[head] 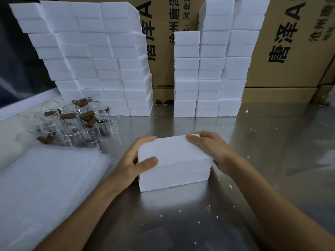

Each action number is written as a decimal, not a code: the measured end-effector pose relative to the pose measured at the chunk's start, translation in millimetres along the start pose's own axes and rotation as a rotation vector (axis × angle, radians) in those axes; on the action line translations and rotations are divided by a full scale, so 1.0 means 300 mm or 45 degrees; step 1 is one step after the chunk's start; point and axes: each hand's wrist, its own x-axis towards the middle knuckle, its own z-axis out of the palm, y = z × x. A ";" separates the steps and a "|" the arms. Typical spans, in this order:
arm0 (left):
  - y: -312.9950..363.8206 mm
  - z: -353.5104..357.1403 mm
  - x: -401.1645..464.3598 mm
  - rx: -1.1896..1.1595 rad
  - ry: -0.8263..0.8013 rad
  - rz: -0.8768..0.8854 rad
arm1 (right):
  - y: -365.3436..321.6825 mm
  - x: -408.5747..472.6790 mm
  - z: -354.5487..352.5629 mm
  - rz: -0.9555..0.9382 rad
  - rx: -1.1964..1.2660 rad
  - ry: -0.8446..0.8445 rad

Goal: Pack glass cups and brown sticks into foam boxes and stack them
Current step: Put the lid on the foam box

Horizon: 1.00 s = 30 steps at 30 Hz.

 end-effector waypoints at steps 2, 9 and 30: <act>-0.014 -0.020 0.000 0.113 -0.109 -0.035 | 0.005 0.005 0.002 -0.014 0.064 0.018; -0.055 -0.032 0.006 0.008 0.023 -0.054 | 0.027 0.001 0.025 0.007 0.225 0.053; -0.104 -0.053 0.002 -0.085 0.178 -0.007 | 0.146 -0.092 -0.033 -0.517 -0.314 -0.235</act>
